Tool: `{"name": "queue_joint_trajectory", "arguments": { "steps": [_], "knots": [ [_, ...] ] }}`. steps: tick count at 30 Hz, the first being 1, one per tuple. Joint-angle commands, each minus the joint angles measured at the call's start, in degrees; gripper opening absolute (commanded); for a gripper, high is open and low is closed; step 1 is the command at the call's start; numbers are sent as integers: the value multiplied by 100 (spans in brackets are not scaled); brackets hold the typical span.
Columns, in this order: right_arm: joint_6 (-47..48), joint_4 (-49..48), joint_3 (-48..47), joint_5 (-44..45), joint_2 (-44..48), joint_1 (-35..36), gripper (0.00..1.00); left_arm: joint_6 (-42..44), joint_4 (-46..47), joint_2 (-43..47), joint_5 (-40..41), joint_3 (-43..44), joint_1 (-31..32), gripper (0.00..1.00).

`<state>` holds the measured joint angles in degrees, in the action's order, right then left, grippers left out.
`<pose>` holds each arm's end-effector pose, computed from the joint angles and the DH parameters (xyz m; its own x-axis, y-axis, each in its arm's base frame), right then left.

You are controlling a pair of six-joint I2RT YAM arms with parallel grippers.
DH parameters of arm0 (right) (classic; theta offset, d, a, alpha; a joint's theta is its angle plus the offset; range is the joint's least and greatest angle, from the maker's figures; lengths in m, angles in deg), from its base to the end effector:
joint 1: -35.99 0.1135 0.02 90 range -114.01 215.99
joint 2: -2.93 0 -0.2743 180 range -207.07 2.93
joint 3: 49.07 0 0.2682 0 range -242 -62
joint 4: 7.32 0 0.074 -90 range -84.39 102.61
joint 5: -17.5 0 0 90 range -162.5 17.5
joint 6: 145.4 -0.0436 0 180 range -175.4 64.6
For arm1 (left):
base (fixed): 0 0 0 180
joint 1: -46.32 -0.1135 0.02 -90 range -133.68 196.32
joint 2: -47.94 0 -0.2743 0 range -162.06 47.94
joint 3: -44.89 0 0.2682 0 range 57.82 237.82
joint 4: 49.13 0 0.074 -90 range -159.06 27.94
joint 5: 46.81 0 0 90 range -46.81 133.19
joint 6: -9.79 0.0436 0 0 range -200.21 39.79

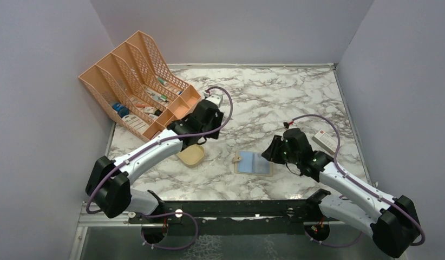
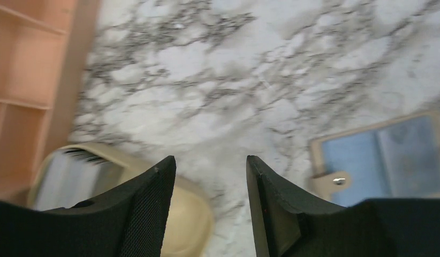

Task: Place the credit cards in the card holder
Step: Pick up the credit card from the storage box.

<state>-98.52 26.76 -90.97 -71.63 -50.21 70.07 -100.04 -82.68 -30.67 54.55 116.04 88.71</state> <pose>0.1670 0.1122 0.1971 -0.8068 0.2793 -0.5206 0.0000 0.8812 0.4727 0.2420 -0.2093 0.2710 -0.6429 0.1365 -0.7537 0.3541 0.9255 -0.1344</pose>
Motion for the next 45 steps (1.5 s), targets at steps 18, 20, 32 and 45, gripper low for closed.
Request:
{"name": "queue_joint_trajectory", "arguments": {
  "steps": [18,20,32,45],
  "knots": [
    [603,-519,-478,-605,-89,28,30,2616,-555,206,1413,-908,-1042,52],
    [615,-531,-491,-596,-62,28,30,2698,-561,99,1460,-883,-1082,52],
    [652,-572,-462,-764,-28,24,29,2800,-567,-523,1822,-747,-1101,52],
    [743,-628,-399,-707,147,28,30,2789,-719,-925,2696,-421,-1101,39]
  ]
}}
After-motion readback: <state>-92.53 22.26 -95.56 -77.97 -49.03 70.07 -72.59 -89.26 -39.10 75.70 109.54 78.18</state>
